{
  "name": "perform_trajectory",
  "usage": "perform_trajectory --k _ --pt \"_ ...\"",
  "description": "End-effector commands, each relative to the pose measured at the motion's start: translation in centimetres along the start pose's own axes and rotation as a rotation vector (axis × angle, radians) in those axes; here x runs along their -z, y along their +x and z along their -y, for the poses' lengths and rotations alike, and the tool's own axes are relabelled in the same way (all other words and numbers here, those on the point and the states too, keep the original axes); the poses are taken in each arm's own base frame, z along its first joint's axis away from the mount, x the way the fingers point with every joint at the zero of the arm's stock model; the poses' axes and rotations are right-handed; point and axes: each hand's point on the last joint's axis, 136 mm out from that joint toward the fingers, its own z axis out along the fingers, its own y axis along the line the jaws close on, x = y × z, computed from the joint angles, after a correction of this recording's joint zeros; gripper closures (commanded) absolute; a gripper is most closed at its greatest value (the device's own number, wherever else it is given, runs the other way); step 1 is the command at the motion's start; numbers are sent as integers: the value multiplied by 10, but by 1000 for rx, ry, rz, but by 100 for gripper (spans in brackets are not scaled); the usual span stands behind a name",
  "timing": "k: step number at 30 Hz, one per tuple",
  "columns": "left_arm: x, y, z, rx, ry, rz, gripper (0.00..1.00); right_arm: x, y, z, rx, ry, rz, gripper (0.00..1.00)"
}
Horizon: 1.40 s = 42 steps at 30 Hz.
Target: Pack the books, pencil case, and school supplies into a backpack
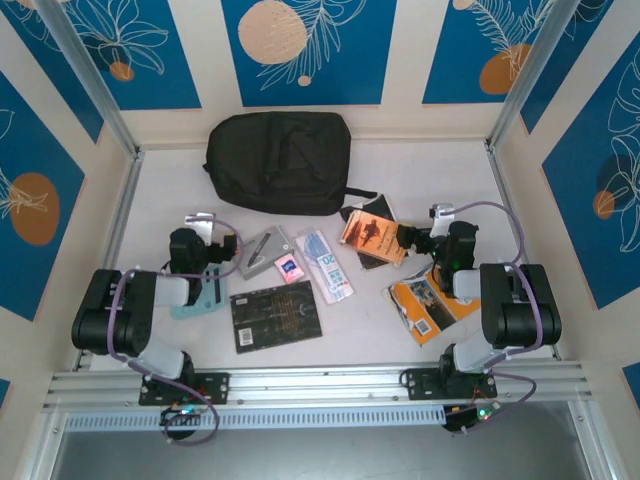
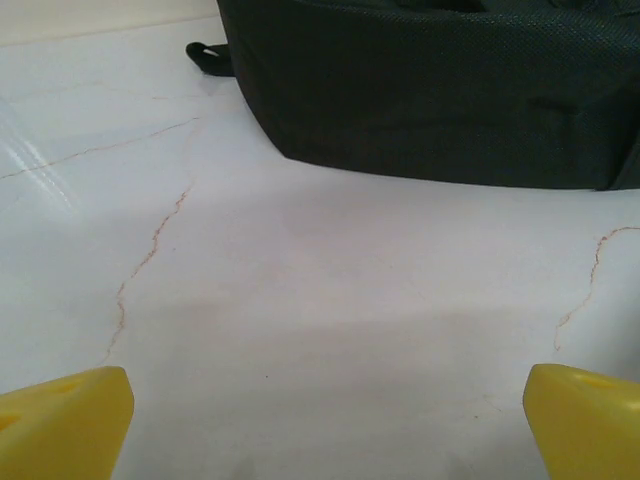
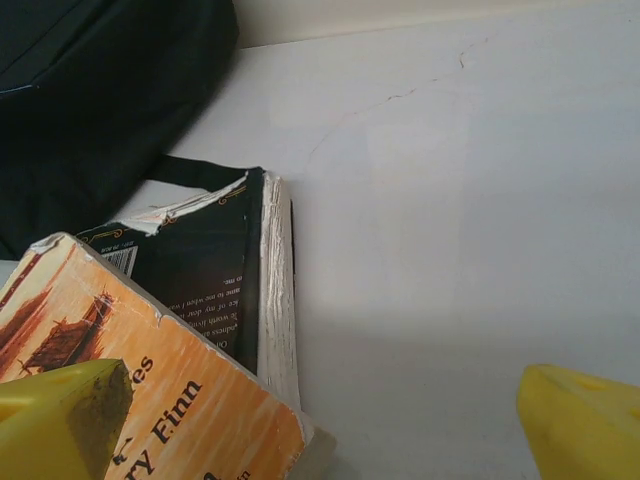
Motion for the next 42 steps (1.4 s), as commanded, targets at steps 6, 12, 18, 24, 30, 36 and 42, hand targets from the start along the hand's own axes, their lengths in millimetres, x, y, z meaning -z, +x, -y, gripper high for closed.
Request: perform_trajectory --k 6,12,18,24,30,36,42 --pt "-1 -14 -1 4 7 36 0 -2 -9 -5 21 -22 21 1" --pt "-2 -14 -1 5 6 32 0 -2 -9 -5 22 -20 21 1" --pt "-2 -15 1 -8 -3 34 0 -2 -9 -5 24 -19 20 1" --pt "-2 -15 1 -9 -4 35 0 -2 -9 -5 24 -19 20 1" --pt "-1 -15 1 -8 -5 40 0 -2 -9 -5 24 -20 21 1" --pt "14 -25 -4 -1 -34 91 0 0 -10 -7 23 -32 31 1" --pt "63 -76 -15 36 -69 193 0 20 -21 -16 54 -50 100 1"
